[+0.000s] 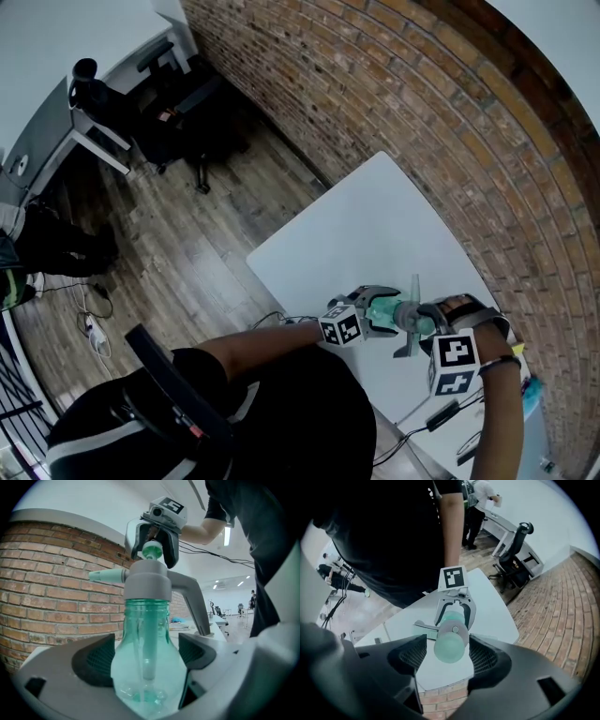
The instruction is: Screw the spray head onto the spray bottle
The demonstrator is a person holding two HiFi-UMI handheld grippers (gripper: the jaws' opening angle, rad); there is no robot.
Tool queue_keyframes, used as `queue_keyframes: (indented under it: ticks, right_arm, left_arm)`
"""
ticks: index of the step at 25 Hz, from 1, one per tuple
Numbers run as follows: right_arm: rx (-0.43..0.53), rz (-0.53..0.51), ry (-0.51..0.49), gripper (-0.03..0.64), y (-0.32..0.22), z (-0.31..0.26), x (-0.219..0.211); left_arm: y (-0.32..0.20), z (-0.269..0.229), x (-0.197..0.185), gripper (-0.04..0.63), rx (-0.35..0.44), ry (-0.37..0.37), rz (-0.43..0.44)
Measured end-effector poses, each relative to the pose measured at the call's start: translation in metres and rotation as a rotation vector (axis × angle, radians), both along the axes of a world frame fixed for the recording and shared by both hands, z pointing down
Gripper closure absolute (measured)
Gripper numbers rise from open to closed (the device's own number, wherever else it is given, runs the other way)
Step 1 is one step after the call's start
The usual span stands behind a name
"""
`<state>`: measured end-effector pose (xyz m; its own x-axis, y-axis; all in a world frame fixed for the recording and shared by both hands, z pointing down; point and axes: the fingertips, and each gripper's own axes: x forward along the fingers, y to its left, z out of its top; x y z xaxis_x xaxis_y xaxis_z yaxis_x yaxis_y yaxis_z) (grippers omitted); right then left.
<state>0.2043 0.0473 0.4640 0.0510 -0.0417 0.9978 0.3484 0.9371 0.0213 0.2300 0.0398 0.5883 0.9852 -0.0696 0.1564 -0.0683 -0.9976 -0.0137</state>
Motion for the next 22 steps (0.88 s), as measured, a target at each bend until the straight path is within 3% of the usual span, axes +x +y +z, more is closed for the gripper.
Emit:
queue_keyframes:
  ticks: [8, 15, 18, 22]
  right_arm:
    - [0.053, -0.275, 0.125, 0.331, -0.005, 0.019, 0.004]
    - [0.085, -0.436, 0.149, 0.330, -0.006, 0.031, 0.004]
    - [0.083, -0.427, 0.140, 0.331, -0.007, 0.037, 0.002]
    - [0.037, -0.255, 0.059, 0.330, -0.008, 0.041, -0.003]
  left_arm:
    - [0.000, 0.001, 0.000, 0.192, -0.004, -0.005, 0.001]
    - [0.001, 0.000, -0.001, 0.190, 0.001, 0.001, 0.000]
    - [0.000, 0.000, -0.001, 0.189, 0.005, 0.003, 0.000]
    - [0.001, 0.000, -0.004, 0.187, 0.011, 0.018, -0.015]
